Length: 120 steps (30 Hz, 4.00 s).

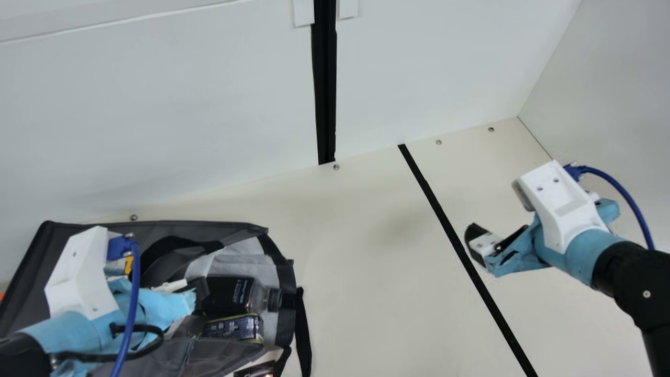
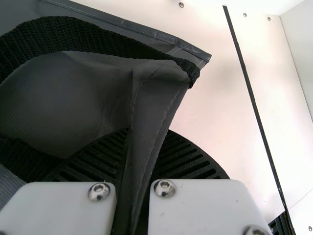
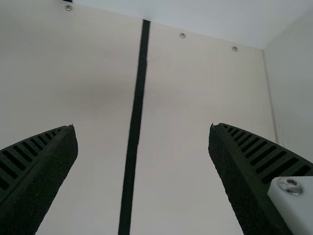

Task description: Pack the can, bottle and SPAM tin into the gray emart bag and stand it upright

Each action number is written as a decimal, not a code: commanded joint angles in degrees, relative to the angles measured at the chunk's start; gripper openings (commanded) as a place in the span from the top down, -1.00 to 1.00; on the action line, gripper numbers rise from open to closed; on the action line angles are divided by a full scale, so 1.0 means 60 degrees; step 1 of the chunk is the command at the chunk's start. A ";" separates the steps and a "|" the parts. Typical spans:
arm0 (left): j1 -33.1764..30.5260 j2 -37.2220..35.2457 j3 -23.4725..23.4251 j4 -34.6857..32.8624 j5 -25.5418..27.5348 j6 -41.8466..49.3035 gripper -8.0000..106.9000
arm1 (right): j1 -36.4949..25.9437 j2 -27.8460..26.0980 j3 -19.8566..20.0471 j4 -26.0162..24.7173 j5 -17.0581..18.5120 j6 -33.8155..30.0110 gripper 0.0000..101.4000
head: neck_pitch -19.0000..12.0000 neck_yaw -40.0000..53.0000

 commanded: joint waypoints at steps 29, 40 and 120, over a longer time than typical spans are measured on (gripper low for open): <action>0.0000 0.0000 0.0000 0.0000 0.0000 0.0000 1.00 | -0.0789 -0.0677 -0.2402 -0.3197 0.2714 0.5430 -0.87 | -0.0216 -0.0008; 0.0000 0.0000 0.0000 0.0000 0.0000 0.0000 1.00 | -0.1838 -0.0719 -0.3563 -0.2681 0.3902 0.5361 -0.87 | -0.0216 -0.0008; 0.0000 0.0000 0.0000 0.0000 0.0000 0.0000 1.00 | -0.2912 0.0745 -0.1515 0.2687 0.2875 -0.2314 -0.87 | -0.0216 -0.0008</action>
